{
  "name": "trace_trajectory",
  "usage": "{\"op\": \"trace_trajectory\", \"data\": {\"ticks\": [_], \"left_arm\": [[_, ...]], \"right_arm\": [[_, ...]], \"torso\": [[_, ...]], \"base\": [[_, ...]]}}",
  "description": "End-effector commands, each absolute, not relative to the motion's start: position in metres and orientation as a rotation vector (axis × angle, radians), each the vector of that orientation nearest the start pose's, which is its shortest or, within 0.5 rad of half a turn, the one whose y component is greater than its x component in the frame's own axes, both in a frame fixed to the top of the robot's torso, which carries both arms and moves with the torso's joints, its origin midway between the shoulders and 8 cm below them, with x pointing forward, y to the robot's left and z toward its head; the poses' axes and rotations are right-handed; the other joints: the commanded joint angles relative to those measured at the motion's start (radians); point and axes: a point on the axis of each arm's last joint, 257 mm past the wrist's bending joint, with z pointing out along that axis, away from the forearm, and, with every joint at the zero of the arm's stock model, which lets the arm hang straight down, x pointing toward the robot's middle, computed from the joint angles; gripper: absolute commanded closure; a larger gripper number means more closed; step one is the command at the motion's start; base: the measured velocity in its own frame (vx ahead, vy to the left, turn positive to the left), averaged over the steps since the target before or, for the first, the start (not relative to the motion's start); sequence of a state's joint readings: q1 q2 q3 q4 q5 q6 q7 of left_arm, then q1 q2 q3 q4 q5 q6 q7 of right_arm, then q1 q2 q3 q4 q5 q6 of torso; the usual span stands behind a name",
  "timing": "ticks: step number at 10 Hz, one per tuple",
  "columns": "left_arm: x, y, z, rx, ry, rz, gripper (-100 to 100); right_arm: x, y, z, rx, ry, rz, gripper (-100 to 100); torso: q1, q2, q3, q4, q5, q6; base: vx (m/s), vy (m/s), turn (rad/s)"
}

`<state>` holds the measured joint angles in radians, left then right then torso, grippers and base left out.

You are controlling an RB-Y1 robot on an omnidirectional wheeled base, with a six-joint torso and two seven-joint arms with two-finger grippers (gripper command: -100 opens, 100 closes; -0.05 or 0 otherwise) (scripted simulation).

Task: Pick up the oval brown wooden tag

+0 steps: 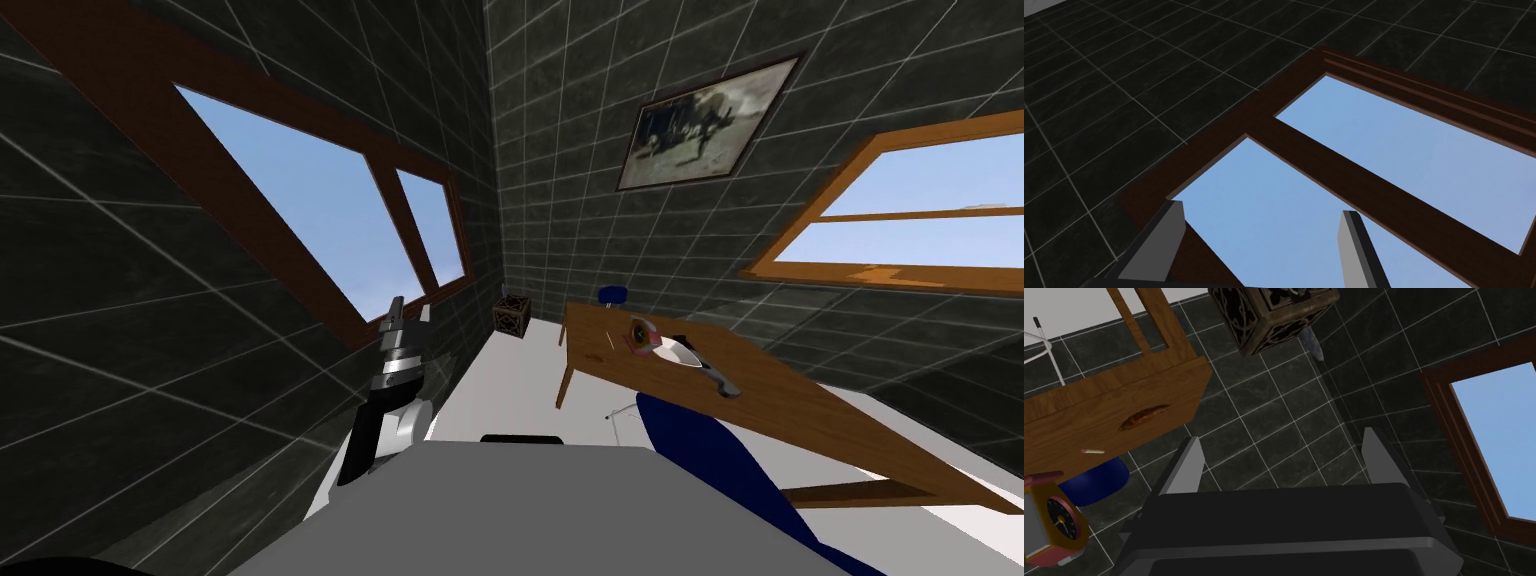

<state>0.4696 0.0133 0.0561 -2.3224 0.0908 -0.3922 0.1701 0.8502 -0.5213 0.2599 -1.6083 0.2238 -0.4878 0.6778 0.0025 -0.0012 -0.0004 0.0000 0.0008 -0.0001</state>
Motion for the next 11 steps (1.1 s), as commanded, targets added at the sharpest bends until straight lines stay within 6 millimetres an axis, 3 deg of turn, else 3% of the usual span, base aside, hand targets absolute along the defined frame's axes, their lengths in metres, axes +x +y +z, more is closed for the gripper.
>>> {"op": "trace_trajectory", "data": {"ticks": [1, 5, 6, 9, 10, 11], "left_arm": [[0.35, 0.304, 0.034, -0.79, 0.537, -1.468, 0], [0.35, 0.304, 0.034, -0.79, 0.537, -1.467, 0], [0.35, 0.304, 0.034, -0.79, 0.537, -1.467, 0], [0.35, 0.304, 0.034, -0.79, 0.537, -1.467, 0], [0.35, 0.304, 0.034, -0.79, 0.537, -1.467, 0], [0.35, 0.304, 0.034, -0.79, 0.537, -1.467, 0]], "right_arm": [[0.158, -0.274, -0.44, 0.127, 2.118, 0.448, -100], [0.055, -0.31, -0.502, -0.118, 2.411, 0.312, -100], [0.053, -0.313, -0.502, -0.129, 2.417, 0.306, -100], [-0.017, -0.351, -0.528, -0.327, 2.594, 0.211, -100], [-0.017, -0.354, -0.527, -0.338, 2.597, 0.206, -100], [-0.038, -0.37, -0.531, -0.409, 2.648, 0.173, -100]], "torso": [[0.0, 0.0, 0.0, 0.0, 0.0, 0.0], [0.0, -0.007, -0.004, -0.001, 0.0, 0.0], [-0.001, -0.009, -0.005, -0.002, 0.0, 0.0], [-0.003, -0.008, -0.005, -0.002, -0.001, 0.0], [-0.002, -0.012, -0.007, -0.002, 0.0, 0.0], [-0.003, -0.011, -0.007, -0.003, 0.0, 0.0]], "base": [[0.036, 0.038, 0.032], [0.111, 0.052, 0.17], [0.117, 0.025, 0.07], [0.166, 0.025, 0.152], [0.19, 0.01, 0.07], [0.172, 0.008, 0.115]]}}
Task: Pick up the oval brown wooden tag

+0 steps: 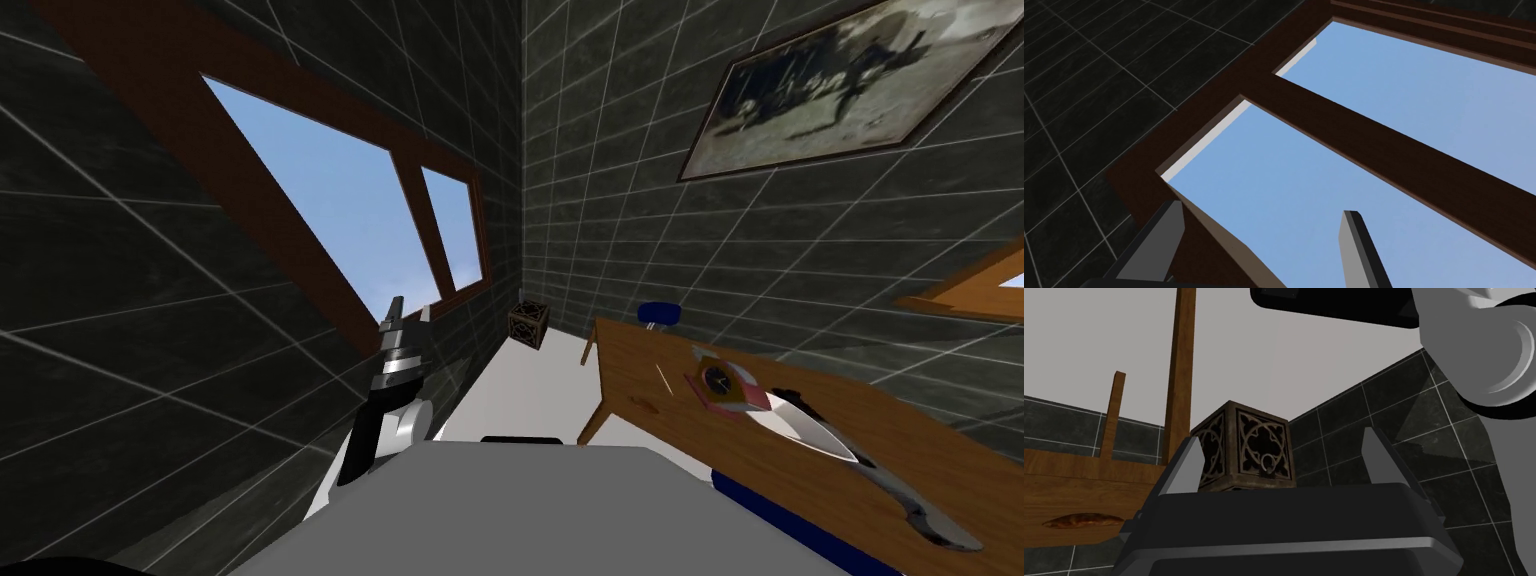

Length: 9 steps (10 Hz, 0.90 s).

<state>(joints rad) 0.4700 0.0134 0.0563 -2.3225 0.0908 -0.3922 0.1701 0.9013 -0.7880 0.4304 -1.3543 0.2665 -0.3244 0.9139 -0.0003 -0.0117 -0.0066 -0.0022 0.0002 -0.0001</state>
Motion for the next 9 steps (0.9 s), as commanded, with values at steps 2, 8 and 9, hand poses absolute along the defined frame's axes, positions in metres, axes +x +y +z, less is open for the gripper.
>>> {"op": "trace_trajectory", "data": {"ticks": [2, 8, 9], "left_arm": [[0.35, 0.304, 0.034, -0.79, 0.537, -1.467, 0], [0.35, 0.304, 0.034, -0.79, 0.537, -1.467, 0], [0.35, 0.304, 0.034, -0.79, 0.537, -1.467, 0]], "right_arm": [[-0.076, -0.402, -0.536, -0.55, 2.739, 0.108, -100], [-0.139, -0.483, -0.529, -0.883, 2.889, -0.053, -100], [-0.139, -0.483, -0.529, -0.883, 2.889, -0.053, -100]], "torso": [[0.001, -0.002, -0.001, 0.0, 0.0, 0.0], [-0.002, -0.006, -0.003, -0.001, 0.0, 0.0], [-0.001, -0.007, -0.004, -0.002, 0.0, 0.0]], "base": [[0.237, 0.019, 0.153], [0.242, -0.024, 0.137], [0.193, -0.035, 0.044]]}}
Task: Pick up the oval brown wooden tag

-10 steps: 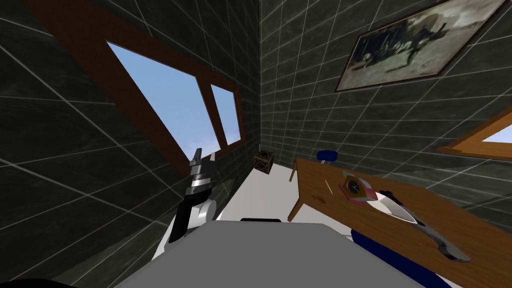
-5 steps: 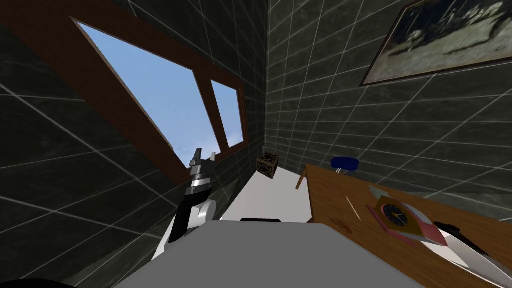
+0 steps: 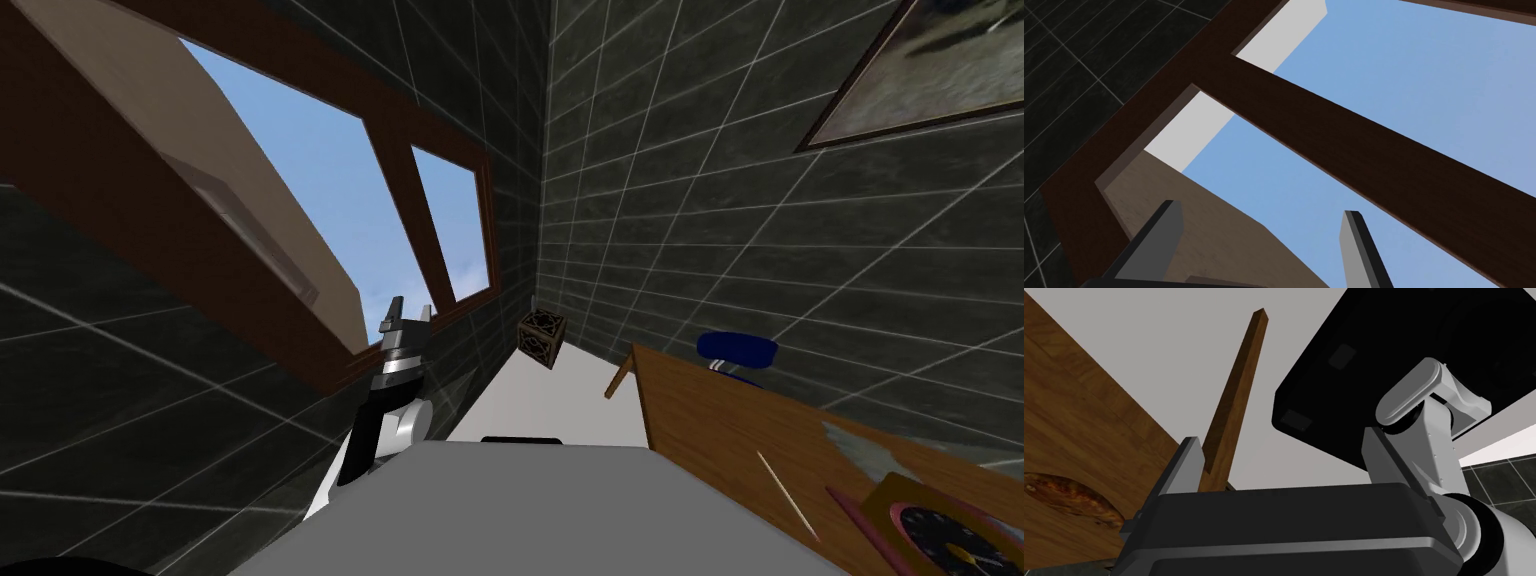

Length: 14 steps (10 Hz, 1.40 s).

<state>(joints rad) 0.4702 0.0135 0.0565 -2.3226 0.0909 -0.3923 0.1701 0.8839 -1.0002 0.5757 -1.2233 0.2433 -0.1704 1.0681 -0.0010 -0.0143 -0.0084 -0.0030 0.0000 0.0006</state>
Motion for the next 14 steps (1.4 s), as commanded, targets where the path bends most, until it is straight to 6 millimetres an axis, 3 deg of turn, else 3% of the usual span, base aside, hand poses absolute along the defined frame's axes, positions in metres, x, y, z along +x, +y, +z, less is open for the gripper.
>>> {"op": "trace_trajectory", "data": {"ticks": [1, 5, 6, 7, 8, 11, 12, 13, 14], "left_arm": [[0.35, 0.304, 0.034, -0.79, 0.537, -1.467, 0], [0.35, 0.304, 0.034, -0.79, 0.537, -1.467, 0], [0.35, 0.304, 0.034, -0.79, 0.537, -1.467, 0], [0.35, 0.304, 0.034, -0.79, 0.537, -1.467, 0], [0.35, 0.304, 0.034, -0.79, 0.537, -1.467, 0], [0.35, 0.304, 0.034, -0.79, 0.537, -1.467, 0], [0.35, 0.304, 0.034, -0.79, 0.537, -1.467, 0], [0.35, 0.304, 0.034, -0.79, 0.537, -1.467, 0], [0.35, 0.304, 0.034, -0.79, 0.537, -1.467, 0]], "right_arm": [[-0.151, -0.51, -0.523, -0.993, 2.915, -0.109, -100], [-0.15, -0.544, -0.516, -1.154, 2.917, -0.188, -100], [-0.151, -0.539, -0.517, -1.128, 2.919, -0.174, -100], [-0.15, -0.541, -0.517, -1.134, 2.918, -0.179, 0], [-0.15, -0.535, -0.525, -1.12, 2.921, -0.18, -100], [-0.148, -0.521, -0.542, -1.095, 2.927, -0.179, -100], [-0.148, -0.524, -0.538, -1.101, 2.925, -0.179, -100], [-0.148, -0.524, -0.539, -1.099, 2.926, -0.18, 100], [-0.148, -0.525, -0.538, -1.1, 2.925, -0.181, 100]], "torso": [[0.0, 0.0, 0.0, 0.0, 0.0, 0.0], [-0.001, -0.003, -0.002, -0.001, 0.0, 0.0], [-0.001, -0.003, -0.002, 0.0, 0.0, -0.001], [0.002, 0.004, 0.002, 0.001, 0.0, 0.001], [0.004, 0.01, 0.006, 0.002, 0.001, 0.001], [0.002, 0.018, 0.01, 0.004, 0.0, 0.001], [0.001, 0.018, 0.01, 0.004, 0.0, 0.001], [0.002, 0.017, 0.01, 0.004, 0.0, 0.001], [0.004, 0.016, 0.009, 0.004, 0.0, 0.001]], "base": [[0.23, -0.062, 0.162], [0.268, -0.075, 0.15], [0.111, -0.029, 0.045], [0.022, -0.007, -0.001], [-0.008, -0.024, 0.059], [-0.041, -0.05, 0.064], [-0.017, -0.027, 0.011], [-0.003, -0.005, 0.001], [0.0, -0.005, 0.012]]}}
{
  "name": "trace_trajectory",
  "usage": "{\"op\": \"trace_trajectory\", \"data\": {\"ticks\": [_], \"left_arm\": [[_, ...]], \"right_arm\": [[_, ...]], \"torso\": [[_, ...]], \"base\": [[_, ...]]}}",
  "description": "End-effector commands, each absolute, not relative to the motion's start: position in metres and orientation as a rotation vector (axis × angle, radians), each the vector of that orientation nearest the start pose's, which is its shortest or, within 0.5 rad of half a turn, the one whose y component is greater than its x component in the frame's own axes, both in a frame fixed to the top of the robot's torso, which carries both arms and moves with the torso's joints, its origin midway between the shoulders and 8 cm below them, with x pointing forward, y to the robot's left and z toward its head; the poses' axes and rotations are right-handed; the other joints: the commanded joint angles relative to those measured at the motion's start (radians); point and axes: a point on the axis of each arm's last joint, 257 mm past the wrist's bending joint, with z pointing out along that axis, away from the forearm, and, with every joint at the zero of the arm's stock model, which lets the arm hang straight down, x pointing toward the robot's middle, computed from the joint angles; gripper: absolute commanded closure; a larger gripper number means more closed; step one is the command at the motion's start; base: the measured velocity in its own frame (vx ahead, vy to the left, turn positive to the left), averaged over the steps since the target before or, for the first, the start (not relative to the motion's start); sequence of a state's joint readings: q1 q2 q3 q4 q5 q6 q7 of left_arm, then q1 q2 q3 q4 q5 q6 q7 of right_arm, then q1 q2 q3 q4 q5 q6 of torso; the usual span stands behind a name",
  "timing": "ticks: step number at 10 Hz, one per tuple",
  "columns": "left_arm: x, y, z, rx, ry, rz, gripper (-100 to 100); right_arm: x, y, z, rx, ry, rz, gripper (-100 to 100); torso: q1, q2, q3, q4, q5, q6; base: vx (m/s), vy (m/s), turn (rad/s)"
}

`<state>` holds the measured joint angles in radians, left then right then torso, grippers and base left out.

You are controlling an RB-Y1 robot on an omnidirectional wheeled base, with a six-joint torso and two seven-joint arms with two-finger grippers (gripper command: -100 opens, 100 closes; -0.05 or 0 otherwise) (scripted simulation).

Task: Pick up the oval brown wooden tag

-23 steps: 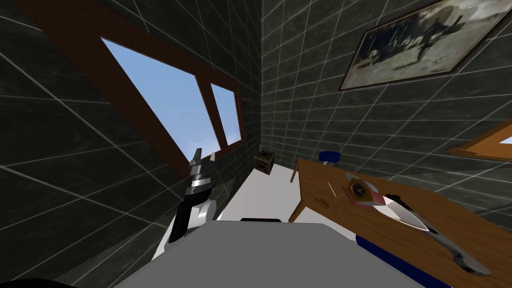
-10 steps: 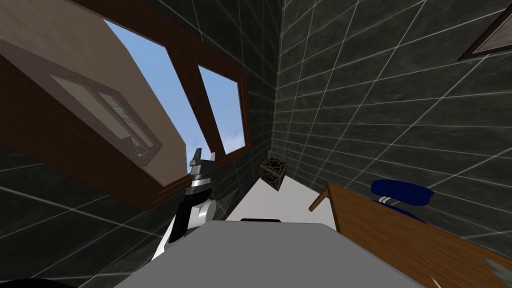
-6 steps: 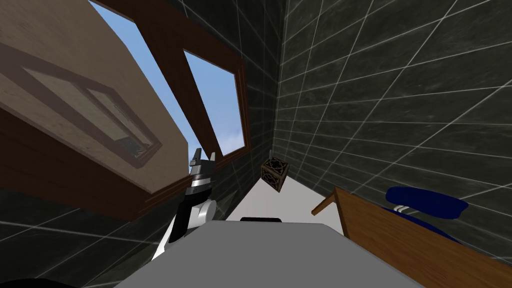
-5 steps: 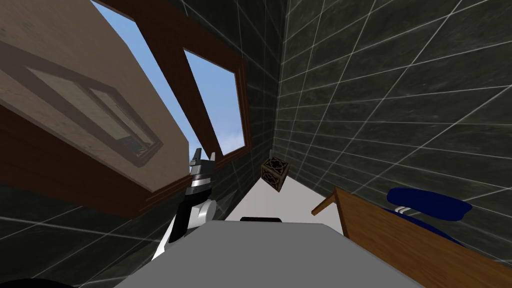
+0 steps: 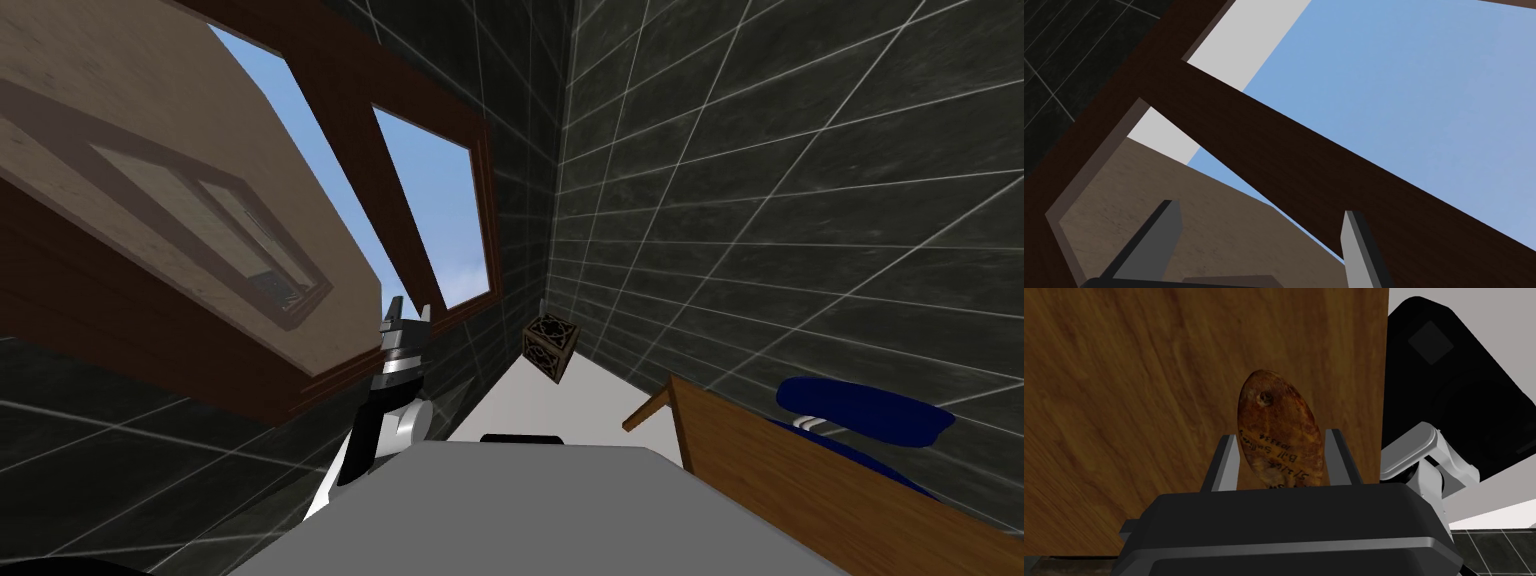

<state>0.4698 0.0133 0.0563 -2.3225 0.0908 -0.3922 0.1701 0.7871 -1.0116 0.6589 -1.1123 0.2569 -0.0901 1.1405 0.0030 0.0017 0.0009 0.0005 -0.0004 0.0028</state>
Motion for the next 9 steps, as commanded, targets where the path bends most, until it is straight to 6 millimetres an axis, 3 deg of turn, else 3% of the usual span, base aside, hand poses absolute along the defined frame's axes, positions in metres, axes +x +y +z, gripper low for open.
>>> {"op": "trace_trajectory", "data": {"ticks": [1, 3, 4, 5, 8, 9], "left_arm": [[0.35, 0.304, 0.034, -0.79, 0.537, -1.467, 0], [0.35, 0.304, 0.034, -0.79, 0.537, -1.467, 0], [0.35, 0.304, 0.034, -0.79, 0.537, -1.467, 0], [0.35, 0.304, 0.034, -0.79, 0.537, -1.467, 0], [0.35, 0.304, 0.034, -0.79, 0.537, -1.467, 0], [0.35, 0.304, 0.034, -0.79, 0.537, -1.467, 0]], "right_arm": [[-0.148, -0.525, -0.538, -1.103, 2.924, -0.183, 100], [-0.148, -0.525, -0.538, -1.102, 2.925, -0.182, 100], [-0.148, -0.525, -0.538, -1.101, 2.925, -0.182, 0], [-0.15, -0.532, -0.528, -1.116, 2.922, -0.18, 100], [-0.151, -0.537, -0.524, -1.124, 2.921, -0.181, 100], [-0.152, -0.537, -0.523, -1.124, 2.921, -0.179, 0]], "torso": [[0.0, 0.0, 0.0, 0.0, 0.0, 0.0], [0.0, 0.0, 0.0, 0.0, 0.0, 0.0], [0.0, 0.0, 0.0, 0.0, 0.0, 0.0], [0.0, 0.0, 0.0, 0.0, 0.0, 0.0], [0.004, -0.003, -0.002, -0.001, 0.001, 0.0], [0.002, -0.002, -0.001, 0.0, 0.0, 0.0]], "base": [[0.0, 0.0, 0.0], [0.0, 0.0, 0.0], [0.0, 0.0, 0.0], [0.023, 0.046, -0.101], [0.032, 0.045, -0.053], [0.0, 0.0, 0.0]]}}
